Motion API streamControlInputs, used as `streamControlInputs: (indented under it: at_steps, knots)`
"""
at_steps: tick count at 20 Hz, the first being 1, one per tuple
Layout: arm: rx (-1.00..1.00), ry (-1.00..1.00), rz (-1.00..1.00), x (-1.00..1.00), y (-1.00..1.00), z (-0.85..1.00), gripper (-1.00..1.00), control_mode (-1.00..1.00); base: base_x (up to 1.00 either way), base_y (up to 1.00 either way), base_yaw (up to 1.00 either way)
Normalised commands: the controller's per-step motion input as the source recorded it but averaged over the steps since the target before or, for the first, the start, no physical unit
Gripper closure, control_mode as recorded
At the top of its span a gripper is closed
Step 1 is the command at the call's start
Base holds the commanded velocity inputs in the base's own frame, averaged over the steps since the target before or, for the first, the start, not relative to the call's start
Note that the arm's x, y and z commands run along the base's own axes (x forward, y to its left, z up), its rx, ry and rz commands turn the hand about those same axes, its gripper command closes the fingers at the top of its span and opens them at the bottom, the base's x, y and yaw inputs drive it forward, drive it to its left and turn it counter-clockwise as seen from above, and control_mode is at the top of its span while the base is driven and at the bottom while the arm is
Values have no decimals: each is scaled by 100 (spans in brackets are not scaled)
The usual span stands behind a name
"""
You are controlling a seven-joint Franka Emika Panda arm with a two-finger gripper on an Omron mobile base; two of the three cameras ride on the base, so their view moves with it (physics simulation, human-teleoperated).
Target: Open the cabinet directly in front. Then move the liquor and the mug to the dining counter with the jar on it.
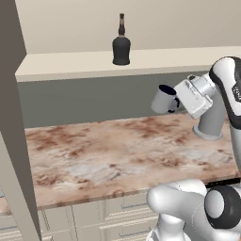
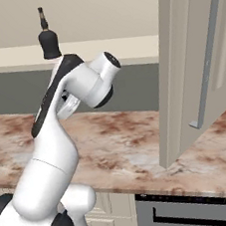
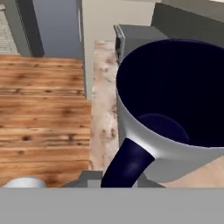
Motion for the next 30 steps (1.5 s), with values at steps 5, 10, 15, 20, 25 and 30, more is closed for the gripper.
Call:
streamControlInputs:
  at_steps: [5, 10, 15, 20, 25, 30]
  knots:
    - [-16, 6, 18, -15, 20, -19, 100, -100, 0, 0, 0]
    - [-7, 1, 0, 0, 9, -6, 100, -100, 0, 0, 0]
    - [-16, 0, -1, 0, 27, -18, 100, -100, 0, 0, 0]
    - [0, 0, -10, 0, 3, 0, 100, -100, 0, 0, 0]
    - [0, 0, -1, 0, 0, 0, 100, -100, 0, 0, 0]
    - [-1, 3, 3, -15, 0, -10, 100, -100, 0, 0, 0]
